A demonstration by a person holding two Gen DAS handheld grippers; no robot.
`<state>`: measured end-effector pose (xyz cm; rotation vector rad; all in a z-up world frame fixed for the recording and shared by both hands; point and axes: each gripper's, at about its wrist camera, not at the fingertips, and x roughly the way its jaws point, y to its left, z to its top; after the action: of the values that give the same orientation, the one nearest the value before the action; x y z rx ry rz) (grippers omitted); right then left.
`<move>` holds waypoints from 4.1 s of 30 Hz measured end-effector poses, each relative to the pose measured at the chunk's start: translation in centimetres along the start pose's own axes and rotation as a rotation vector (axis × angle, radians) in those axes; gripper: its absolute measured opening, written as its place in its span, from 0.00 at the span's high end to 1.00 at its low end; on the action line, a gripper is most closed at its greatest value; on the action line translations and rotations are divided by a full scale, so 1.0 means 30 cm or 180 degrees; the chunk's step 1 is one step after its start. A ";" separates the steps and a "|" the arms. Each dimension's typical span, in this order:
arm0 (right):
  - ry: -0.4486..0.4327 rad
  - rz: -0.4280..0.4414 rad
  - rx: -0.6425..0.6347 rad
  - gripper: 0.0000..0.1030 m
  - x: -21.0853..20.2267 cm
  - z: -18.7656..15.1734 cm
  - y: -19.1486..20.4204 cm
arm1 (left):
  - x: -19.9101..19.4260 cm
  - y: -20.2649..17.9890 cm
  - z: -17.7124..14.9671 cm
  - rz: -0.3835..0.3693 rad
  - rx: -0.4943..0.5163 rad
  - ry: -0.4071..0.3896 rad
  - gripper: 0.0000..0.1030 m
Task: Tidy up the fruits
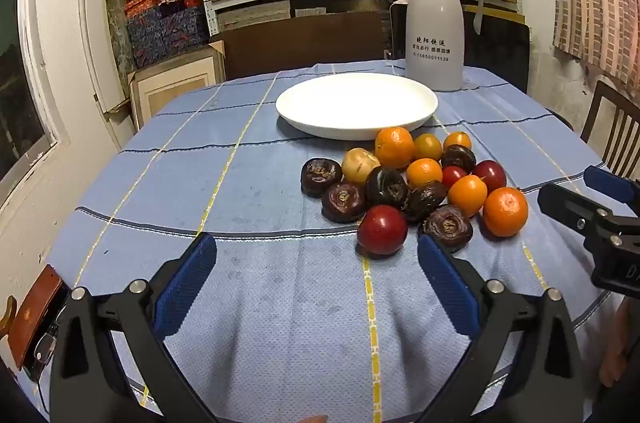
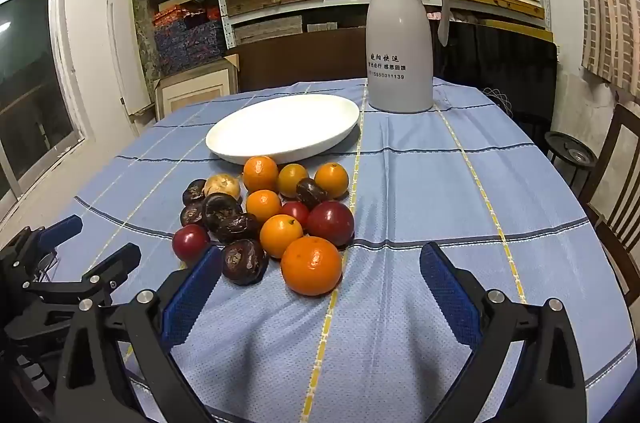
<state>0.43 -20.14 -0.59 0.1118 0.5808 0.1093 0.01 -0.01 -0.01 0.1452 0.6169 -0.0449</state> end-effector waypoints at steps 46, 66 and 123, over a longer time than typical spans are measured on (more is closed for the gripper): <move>0.0033 0.0017 -0.0046 0.03 0.015 -0.006 0.019 | 0.003 -0.025 -0.017 -0.0005 0.0009 0.0026 0.04; 0.0030 0.0015 -0.0047 0.03 0.017 -0.008 0.020 | 0.023 -0.023 -0.011 -0.0026 0.0009 0.0046 0.04; 0.1324 0.0022 -0.0566 0.03 0.222 -0.066 0.010 | 0.285 0.031 -0.024 -0.0545 0.0107 0.1173 0.04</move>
<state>4.84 -18.79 -5.79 -0.0849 0.9825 0.1926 6.63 1.02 -5.43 0.1340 0.9962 -0.1972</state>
